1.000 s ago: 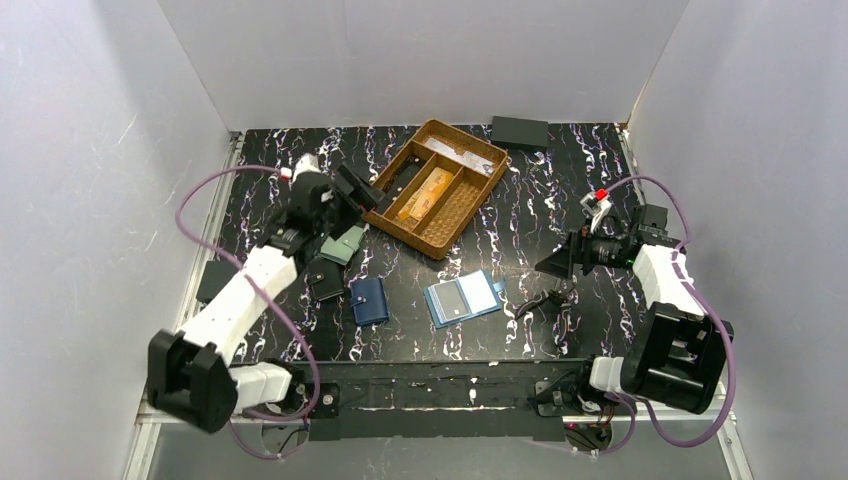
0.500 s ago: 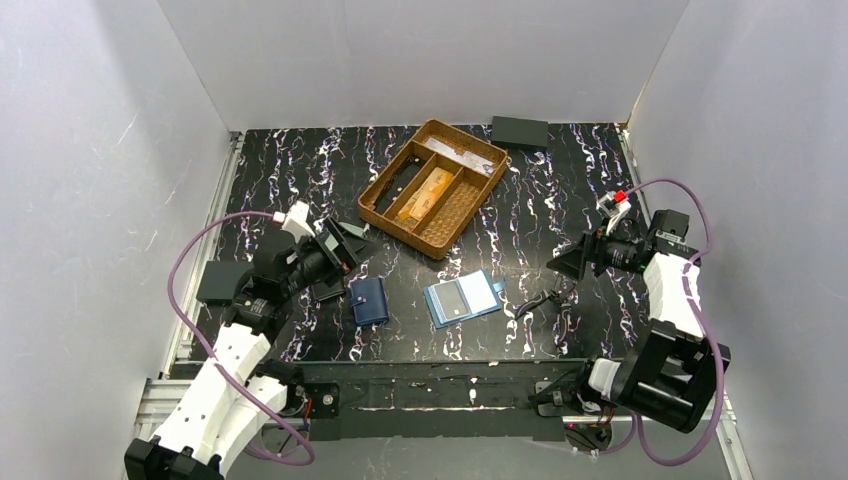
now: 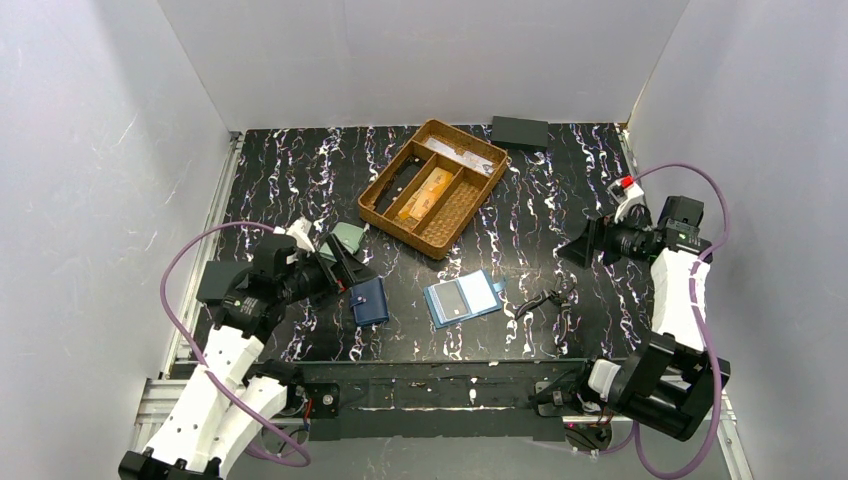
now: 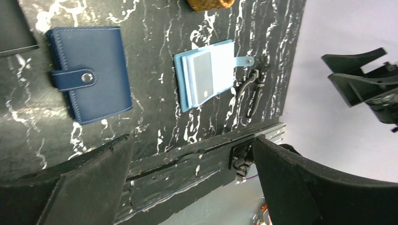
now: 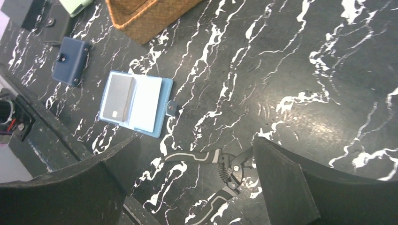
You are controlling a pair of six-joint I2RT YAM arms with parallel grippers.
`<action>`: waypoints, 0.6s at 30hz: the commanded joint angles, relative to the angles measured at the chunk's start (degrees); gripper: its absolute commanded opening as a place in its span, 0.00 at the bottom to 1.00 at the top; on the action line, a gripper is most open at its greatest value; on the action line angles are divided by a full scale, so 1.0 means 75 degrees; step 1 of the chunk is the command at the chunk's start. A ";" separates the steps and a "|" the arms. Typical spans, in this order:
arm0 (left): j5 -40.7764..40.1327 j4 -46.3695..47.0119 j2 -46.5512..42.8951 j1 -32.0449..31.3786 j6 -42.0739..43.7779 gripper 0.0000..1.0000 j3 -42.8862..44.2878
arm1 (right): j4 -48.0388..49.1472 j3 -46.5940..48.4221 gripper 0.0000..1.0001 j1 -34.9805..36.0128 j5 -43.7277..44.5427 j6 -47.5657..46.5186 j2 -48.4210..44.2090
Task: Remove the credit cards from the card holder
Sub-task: Reset both arms
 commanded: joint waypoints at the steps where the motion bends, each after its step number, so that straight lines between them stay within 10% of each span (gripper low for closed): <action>1: -0.0626 -0.1866 0.0077 0.0049 0.0659 0.98 0.0771 | -0.0232 0.0722 0.98 -0.0067 0.0728 0.0685 -0.0217; 18: -0.1702 -0.2765 -0.0637 0.0048 0.1700 0.98 0.2865 | -0.0185 0.2469 0.98 -0.0070 0.0083 0.2178 -0.0624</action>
